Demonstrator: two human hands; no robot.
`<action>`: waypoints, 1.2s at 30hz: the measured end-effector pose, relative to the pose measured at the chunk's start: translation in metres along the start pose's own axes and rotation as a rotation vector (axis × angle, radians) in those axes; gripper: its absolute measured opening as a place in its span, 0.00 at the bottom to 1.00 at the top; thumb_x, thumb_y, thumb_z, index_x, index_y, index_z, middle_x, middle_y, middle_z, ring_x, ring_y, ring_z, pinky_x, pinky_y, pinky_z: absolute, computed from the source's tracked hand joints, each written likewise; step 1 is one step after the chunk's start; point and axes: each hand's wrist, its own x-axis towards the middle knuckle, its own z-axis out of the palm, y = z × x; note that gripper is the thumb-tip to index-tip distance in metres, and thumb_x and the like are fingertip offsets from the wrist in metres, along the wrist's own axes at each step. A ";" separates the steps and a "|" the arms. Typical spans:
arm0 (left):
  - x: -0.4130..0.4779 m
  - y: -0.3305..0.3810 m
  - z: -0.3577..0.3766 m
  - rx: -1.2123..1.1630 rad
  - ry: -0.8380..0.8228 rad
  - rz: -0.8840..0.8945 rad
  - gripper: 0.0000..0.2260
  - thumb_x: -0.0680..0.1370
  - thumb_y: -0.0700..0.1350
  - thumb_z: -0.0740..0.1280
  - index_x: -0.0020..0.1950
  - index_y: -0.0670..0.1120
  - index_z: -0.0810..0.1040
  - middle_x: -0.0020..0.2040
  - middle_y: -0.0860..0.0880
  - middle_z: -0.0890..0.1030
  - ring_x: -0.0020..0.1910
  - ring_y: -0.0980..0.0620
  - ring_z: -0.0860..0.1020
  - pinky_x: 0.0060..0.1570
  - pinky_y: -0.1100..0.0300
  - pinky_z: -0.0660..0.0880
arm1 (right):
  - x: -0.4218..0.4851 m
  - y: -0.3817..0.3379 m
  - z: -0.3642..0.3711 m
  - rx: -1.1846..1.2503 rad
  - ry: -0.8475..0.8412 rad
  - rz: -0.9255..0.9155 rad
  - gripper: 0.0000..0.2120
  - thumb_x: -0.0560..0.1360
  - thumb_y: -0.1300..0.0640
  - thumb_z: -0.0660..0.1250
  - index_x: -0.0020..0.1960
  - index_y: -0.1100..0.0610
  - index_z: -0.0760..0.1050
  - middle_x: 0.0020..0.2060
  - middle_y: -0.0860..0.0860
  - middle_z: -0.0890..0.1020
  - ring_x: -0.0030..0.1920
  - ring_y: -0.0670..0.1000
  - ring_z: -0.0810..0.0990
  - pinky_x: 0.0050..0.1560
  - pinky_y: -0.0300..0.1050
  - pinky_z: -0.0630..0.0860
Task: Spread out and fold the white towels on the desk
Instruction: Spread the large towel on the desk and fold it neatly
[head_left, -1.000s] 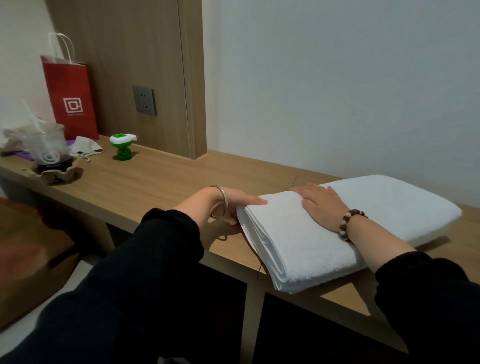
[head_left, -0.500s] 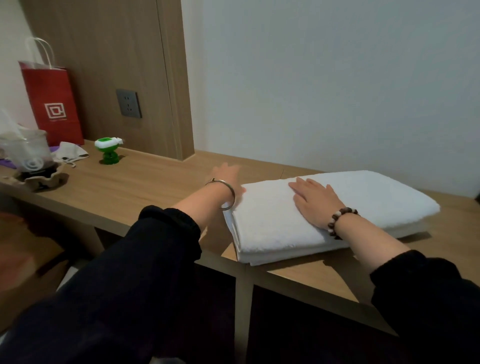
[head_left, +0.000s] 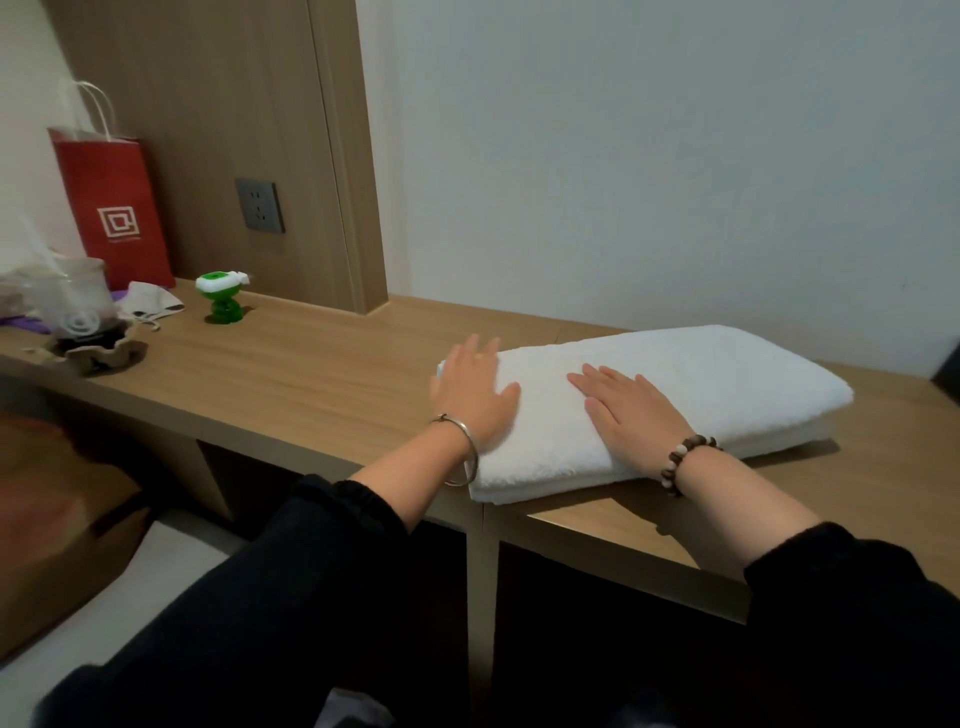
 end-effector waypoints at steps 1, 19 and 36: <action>0.002 -0.009 -0.004 -0.208 0.011 -0.143 0.31 0.79 0.53 0.60 0.77 0.47 0.50 0.78 0.46 0.52 0.76 0.46 0.52 0.73 0.49 0.52 | -0.003 0.001 0.000 0.001 -0.001 -0.009 0.22 0.83 0.51 0.43 0.77 0.47 0.53 0.76 0.46 0.55 0.76 0.47 0.51 0.74 0.48 0.45; 0.006 -0.039 -0.029 -1.250 -0.501 -0.614 0.23 0.75 0.54 0.69 0.65 0.45 0.70 0.38 0.47 0.78 0.28 0.52 0.78 0.51 0.57 0.78 | -0.006 0.002 0.009 -0.021 0.020 0.004 0.23 0.82 0.52 0.44 0.77 0.45 0.52 0.77 0.45 0.54 0.76 0.47 0.51 0.74 0.48 0.45; -0.033 -0.015 -0.036 -1.194 -0.708 -0.630 0.12 0.74 0.53 0.67 0.49 0.46 0.72 0.29 0.47 0.78 0.32 0.48 0.81 0.41 0.51 0.80 | -0.008 0.002 0.001 0.019 -0.019 -0.007 0.22 0.83 0.54 0.45 0.77 0.46 0.52 0.77 0.45 0.54 0.76 0.47 0.51 0.74 0.48 0.44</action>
